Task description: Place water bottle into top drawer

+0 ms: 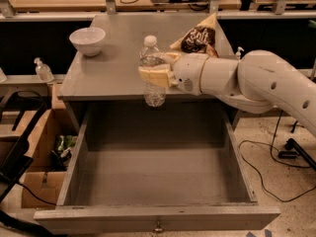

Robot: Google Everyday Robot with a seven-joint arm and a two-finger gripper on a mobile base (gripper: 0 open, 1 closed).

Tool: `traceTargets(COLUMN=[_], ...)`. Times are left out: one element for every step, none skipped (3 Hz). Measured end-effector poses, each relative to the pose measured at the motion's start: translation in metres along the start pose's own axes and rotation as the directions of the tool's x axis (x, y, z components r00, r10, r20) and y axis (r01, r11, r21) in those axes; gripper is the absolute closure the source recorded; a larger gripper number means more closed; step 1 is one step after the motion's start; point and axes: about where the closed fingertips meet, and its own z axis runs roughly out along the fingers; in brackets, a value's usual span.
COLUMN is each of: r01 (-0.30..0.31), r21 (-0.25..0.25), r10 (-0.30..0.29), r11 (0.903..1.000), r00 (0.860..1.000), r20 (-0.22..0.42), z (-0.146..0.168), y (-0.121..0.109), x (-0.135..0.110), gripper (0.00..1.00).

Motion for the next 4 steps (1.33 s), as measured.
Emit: traceTargets(r01=[0.005, 0.040, 0.063, 0.019], r21=[0.004, 0.046, 0.077, 0.084], r10=[-0.005, -0.038, -0.058, -0.015], r11=[1.0000, 0.9982, 0.9951, 0.9963], r00=[1.000, 0.998, 0.997, 0.999], r20=[-0.015, -0.041, -0.060, -0.050], z=[0.000, -0.013, -0.030, -0.039], y=[-0.002, -0.012, -0.013, -0.007], x=[-0.008, -0.048, -0.079, -0.062], gripper=[1.00, 1.00, 1.00, 1.00])
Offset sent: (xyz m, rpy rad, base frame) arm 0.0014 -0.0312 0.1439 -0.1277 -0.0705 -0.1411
